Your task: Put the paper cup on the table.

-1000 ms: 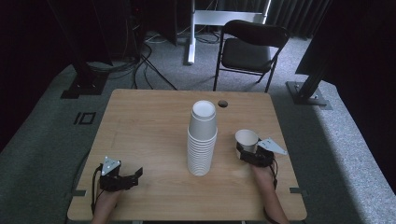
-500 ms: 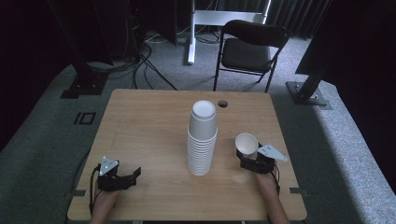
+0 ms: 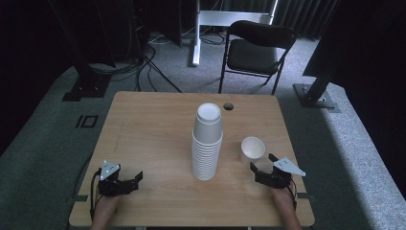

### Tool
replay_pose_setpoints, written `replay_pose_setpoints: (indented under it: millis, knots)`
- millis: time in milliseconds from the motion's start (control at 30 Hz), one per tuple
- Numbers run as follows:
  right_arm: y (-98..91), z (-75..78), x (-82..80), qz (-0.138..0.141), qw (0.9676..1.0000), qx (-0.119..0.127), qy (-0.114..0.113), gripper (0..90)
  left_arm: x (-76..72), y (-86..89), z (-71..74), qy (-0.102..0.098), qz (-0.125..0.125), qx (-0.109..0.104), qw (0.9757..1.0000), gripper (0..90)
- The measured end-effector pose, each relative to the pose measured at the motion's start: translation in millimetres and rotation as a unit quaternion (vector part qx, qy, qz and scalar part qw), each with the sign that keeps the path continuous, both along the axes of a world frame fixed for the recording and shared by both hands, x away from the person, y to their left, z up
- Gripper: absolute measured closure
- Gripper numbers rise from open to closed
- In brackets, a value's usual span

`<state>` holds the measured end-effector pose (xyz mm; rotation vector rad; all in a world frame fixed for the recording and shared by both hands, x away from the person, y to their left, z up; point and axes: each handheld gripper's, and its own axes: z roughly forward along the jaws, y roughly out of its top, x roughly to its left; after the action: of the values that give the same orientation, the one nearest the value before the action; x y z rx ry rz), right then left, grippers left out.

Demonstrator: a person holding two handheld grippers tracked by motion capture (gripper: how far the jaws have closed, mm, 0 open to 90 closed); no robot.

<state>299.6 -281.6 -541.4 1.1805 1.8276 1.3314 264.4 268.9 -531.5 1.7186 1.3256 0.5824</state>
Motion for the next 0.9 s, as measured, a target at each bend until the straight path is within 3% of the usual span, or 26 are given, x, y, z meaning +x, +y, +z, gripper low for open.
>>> replay_pose_setpoints:
  millis: [467, 800, 900]
  knots:
    - [-21.9, -0.1, -24.6, -0.031, 0.9995, -0.006, -0.007, 9.8, -2.7, 5.0, -0.7, 0.0, 0.001, 0.005, 1.0, 1.6]
    - [-34.2, 3.8, -40.4, -0.059, 0.9981, 0.013, -0.017, 9.8, -5.1, 11.2, -0.5, -0.014, 0.009, 0.005, 0.9998, 1.6]
    - [-36.6, 4.5, -44.0, -0.071, 0.9972, 0.018, -0.016, 9.8, -6.4, 14.5, -0.2, -0.024, 0.013, 0.014, 0.9995, 1.7]
